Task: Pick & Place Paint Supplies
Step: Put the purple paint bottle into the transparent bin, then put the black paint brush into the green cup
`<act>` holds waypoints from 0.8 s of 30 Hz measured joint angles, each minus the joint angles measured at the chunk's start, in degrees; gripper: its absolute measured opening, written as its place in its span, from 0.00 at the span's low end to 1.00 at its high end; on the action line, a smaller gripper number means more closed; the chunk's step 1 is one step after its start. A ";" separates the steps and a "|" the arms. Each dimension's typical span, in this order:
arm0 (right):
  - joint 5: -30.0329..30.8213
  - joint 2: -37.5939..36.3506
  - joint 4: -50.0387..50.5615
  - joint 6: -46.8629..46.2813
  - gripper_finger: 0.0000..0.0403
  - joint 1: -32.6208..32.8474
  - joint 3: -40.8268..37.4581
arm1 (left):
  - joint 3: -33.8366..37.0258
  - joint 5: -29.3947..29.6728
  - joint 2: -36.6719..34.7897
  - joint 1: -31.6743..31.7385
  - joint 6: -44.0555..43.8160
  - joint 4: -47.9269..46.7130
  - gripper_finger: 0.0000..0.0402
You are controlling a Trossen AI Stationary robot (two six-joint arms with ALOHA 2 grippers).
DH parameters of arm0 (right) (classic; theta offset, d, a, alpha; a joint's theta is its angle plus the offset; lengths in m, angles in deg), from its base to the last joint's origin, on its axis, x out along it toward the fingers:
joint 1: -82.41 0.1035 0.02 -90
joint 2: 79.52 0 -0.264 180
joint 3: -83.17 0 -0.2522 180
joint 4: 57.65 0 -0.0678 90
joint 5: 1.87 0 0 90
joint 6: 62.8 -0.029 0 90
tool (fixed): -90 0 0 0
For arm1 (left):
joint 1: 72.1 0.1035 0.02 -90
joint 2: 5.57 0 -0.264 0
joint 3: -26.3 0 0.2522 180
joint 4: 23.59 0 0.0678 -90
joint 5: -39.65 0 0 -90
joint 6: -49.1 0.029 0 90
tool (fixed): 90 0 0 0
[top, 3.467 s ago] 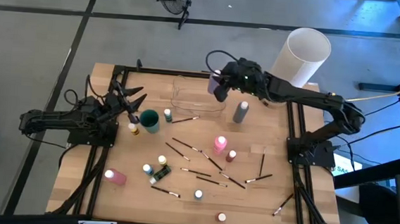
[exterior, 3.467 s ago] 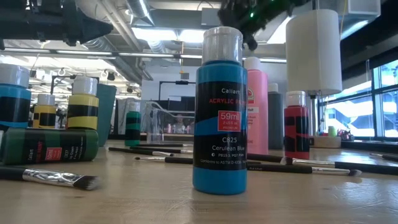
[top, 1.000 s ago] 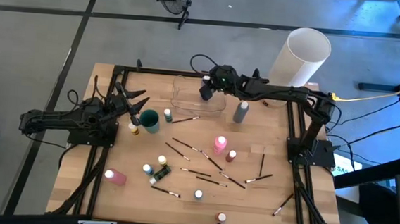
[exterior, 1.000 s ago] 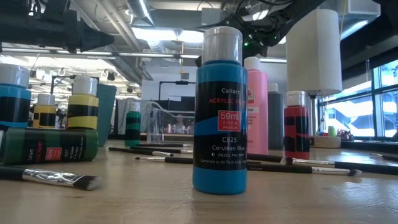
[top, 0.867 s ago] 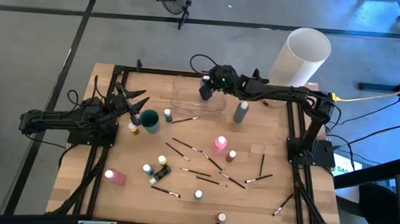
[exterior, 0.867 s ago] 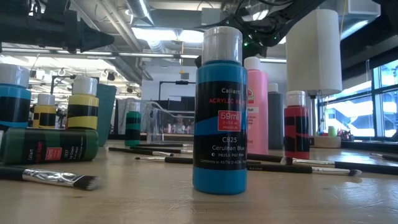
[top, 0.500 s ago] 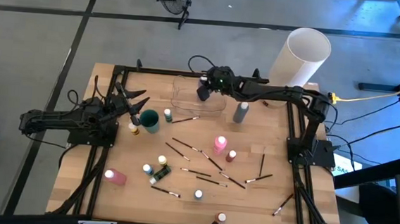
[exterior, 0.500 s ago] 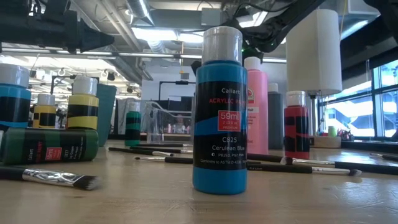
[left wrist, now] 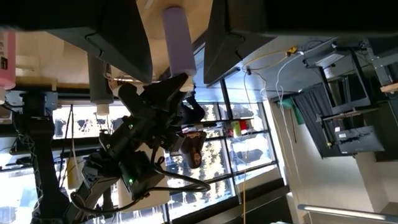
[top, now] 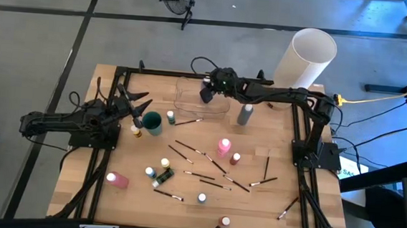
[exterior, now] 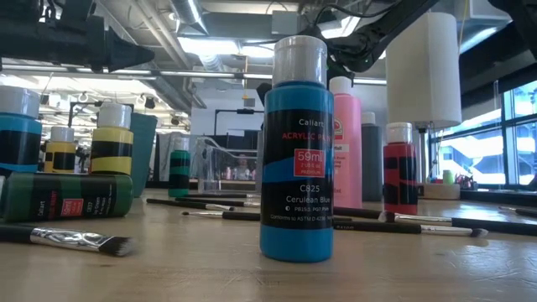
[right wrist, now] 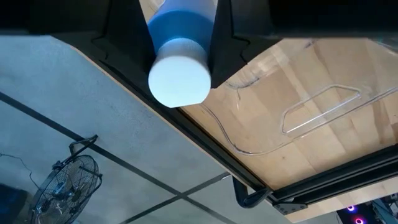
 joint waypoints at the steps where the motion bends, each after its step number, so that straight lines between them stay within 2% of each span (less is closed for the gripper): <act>1: 0.01 0.00 0.00 0.11 0.39 0.13 0.00 | 0.00 -0.01 -0.01 0.00 0.00 -0.18 0.35; 11: -0.18 0.07 -0.16 0.49 0.49 0.28 0.16 | 0.00 0.00 -0.02 0.02 1.01 -0.20 0.35; 16: 0.04 0.18 2.83 0.49 0.56 0.65 2.04 | 0.00 0.00 -0.02 0.02 1.40 -0.50 0.35; 24: 11.46 0.20 12.85 3.33 0.65 3.12 7.44 | 0.00 0.00 -0.02 0.01 1.40 -1.56 0.35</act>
